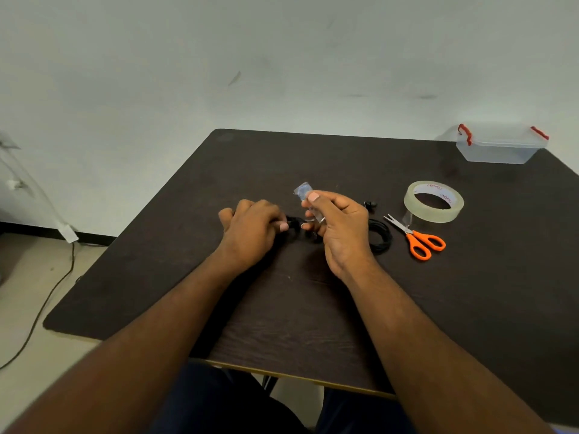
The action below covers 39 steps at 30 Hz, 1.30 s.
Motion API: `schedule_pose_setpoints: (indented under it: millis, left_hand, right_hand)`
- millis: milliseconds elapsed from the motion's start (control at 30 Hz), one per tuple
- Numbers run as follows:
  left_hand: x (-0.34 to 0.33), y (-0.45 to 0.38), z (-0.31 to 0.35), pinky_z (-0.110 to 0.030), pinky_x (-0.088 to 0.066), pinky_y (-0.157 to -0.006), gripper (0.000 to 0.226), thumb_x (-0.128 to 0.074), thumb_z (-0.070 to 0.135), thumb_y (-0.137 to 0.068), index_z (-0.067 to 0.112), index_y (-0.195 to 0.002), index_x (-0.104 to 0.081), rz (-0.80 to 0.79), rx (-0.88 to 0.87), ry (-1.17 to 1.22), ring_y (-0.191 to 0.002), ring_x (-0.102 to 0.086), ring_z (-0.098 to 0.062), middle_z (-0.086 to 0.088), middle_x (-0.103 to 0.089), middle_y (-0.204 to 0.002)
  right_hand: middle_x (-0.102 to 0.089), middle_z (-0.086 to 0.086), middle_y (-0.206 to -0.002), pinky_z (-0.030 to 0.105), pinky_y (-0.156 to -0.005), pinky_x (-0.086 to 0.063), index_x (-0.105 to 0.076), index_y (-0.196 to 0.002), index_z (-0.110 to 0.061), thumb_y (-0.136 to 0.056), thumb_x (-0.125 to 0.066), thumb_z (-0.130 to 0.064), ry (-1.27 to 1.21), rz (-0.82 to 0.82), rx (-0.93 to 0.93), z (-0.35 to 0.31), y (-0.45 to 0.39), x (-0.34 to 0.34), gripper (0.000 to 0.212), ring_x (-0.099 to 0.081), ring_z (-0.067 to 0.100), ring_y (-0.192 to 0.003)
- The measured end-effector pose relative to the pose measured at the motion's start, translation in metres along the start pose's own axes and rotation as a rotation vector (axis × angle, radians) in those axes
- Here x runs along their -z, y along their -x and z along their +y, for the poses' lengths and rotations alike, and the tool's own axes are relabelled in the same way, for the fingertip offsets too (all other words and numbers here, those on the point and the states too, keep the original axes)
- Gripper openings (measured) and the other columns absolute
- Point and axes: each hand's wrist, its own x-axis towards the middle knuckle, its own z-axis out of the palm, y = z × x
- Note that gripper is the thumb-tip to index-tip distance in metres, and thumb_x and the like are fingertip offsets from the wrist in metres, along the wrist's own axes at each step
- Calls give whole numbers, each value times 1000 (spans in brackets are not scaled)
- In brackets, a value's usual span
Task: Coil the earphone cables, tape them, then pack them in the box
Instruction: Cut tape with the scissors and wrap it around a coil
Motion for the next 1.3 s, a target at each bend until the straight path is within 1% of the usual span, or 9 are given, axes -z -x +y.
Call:
schedule_pose_setpoints:
  millis: [67, 200, 267, 333, 367, 433, 667, 900, 1300]
  left_hand:
    - [-2, -10, 8, -33, -7, -63, 20, -54, 33, -94, 42, -75, -53, 49, 136, 130, -95, -50, -11, 22, -55, -71]
    - [0, -26, 19, -34, -18, -74, 23, -56, 35, -93, 36, -71, -56, 85, 354, 389, -88, -58, -9, 17, -61, -72]
    - [1, -30, 26, -37, -26, -81, 21, -58, 35, -92, 33, -71, -59, 109, 411, 533, -87, -61, -12, 14, -63, -73]
    - [2, -35, 32, -50, -39, -94, 20, -61, 28, -92, 28, -72, -63, 132, 432, 755, -86, -64, -19, 8, -67, -77]
    - [3, -35, 35, -56, -42, -96, 19, -62, 24, -92, 24, -73, -65, 141, 439, 864, -83, -65, -20, 3, -68, -77]
    - [2, -34, 40, -56, -47, -94, 17, -63, 20, -92, 19, -76, -68, 149, 443, 977, -76, -63, -16, -2, -69, -75]
    - [-11, -29, 48, -40, -58, -79, 12, -66, 15, -89, 13, -79, -73, 172, 357, 1050, -79, -71, -21, -6, -74, -77]
    - [-17, -29, 55, -23, -52, -65, 12, -67, 17, -89, 20, -78, -71, 293, 319, 999, -70, -67, -10, 1, -71, -71]
    - [-16, -22, 66, -25, -58, -68, 16, -66, 12, -88, 24, -83, -75, 282, 225, 1019, -75, -72, -9, 6, -75, -76]
  right_hand:
    - [-71, 10, -80, 29, -55, -52, -76, -75, -13, -82, -70, -10, -43, 27, 1, -2, -1, 3, 9, -60, 17, -72]
    - [-70, 11, -78, 29, -55, -53, -75, -70, -13, -81, -70, -9, -90, 56, -53, 0, -1, 4, 12, -61, 20, -73]
    - [-70, 11, -79, 29, -55, -54, -75, -68, -13, -77, -73, -11, -87, 46, -73, 3, -1, 3, 9, -62, 18, -72]
    - [-70, 10, -78, 29, -55, -54, -75, -68, -13, -77, -73, -11, -44, 71, -90, 5, -2, 2, 9, -63, 17, -70]
    - [-70, 9, -75, 29, -55, -54, -75, -68, -12, -78, -73, -9, -27, 104, -105, 7, -4, 2, 11, -64, 17, -69]
    - [-67, 6, -66, 29, -54, -54, -73, -67, -11, -80, -72, -8, 4, 179, -127, 10, -7, 0, 13, -64, 15, -64]
    - [-68, 0, -62, 28, -51, -53, -72, -67, -8, -79, -71, -9, 74, 247, -112, 12, -10, -9, 12, -62, 6, -55]
    - [-61, 1, -61, 28, -52, -53, -68, -64, -11, -80, -62, -4, 35, 330, -141, 11, -12, -11, 19, -57, 9, -59]
    - [-63, 1, -62, 28, -50, -52, -68, -61, -14, -80, -66, -7, -15, 301, -176, 8, -14, -9, 20, -54, 9, -54]
